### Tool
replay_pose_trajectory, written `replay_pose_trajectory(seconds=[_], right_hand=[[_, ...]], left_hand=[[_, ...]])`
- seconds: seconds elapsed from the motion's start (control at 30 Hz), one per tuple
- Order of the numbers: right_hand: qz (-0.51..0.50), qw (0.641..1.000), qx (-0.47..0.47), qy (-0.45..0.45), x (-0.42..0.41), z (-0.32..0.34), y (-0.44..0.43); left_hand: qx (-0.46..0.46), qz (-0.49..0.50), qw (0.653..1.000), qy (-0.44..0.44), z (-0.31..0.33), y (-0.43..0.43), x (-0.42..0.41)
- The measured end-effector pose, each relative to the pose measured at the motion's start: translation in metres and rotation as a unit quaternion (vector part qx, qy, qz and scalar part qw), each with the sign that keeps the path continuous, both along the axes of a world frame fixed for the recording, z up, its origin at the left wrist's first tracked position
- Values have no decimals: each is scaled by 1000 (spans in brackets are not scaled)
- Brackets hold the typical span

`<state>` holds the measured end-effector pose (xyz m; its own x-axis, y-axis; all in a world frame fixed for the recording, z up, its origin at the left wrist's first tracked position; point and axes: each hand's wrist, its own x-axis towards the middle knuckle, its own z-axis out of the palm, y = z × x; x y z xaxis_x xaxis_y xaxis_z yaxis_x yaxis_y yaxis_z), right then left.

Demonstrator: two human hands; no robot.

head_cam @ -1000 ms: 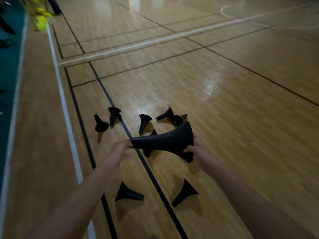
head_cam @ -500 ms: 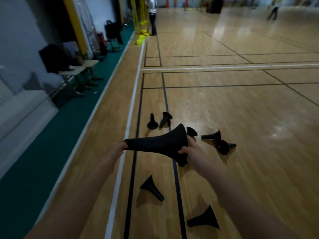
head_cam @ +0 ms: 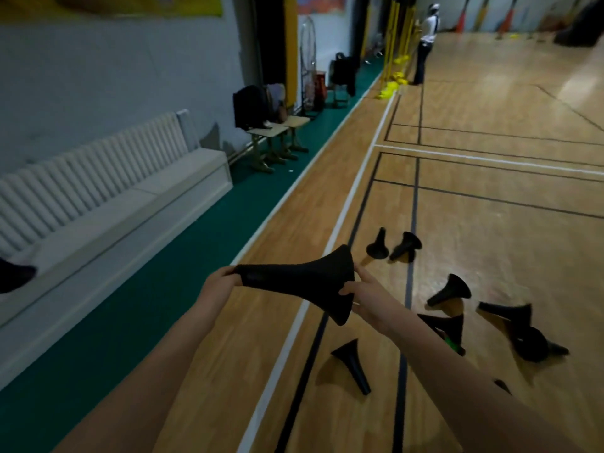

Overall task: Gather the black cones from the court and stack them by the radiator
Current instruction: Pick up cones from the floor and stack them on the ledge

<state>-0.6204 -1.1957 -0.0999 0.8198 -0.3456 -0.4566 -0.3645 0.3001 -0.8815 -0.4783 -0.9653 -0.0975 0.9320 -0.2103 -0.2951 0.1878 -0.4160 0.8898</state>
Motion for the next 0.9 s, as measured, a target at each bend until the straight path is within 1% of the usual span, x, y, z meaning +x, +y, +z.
replay_pose_trajectory(seconds=[0.17,0.33,0.43,0.63,0.77,0.9], right_hand=[[58,998,-33,7,67,3,52],[112,991,-75,23,134,7,117],[142,985,-93,11,168,9,154],[196,975,-106,-14,221,15,218],[229,967,-112,-3,248,14,252],[255,962,-97,1,283,13,282]], left_hand=[[-5,57,998,16,-5,67,37],[-1,98,995,4,-4,132,81],[-1,117,993,-3,0,174,103],[-4,164,986,-4,3,252,131],[-6,206,979,0,1,288,141],[-8,249,968,10,-3,317,151]])
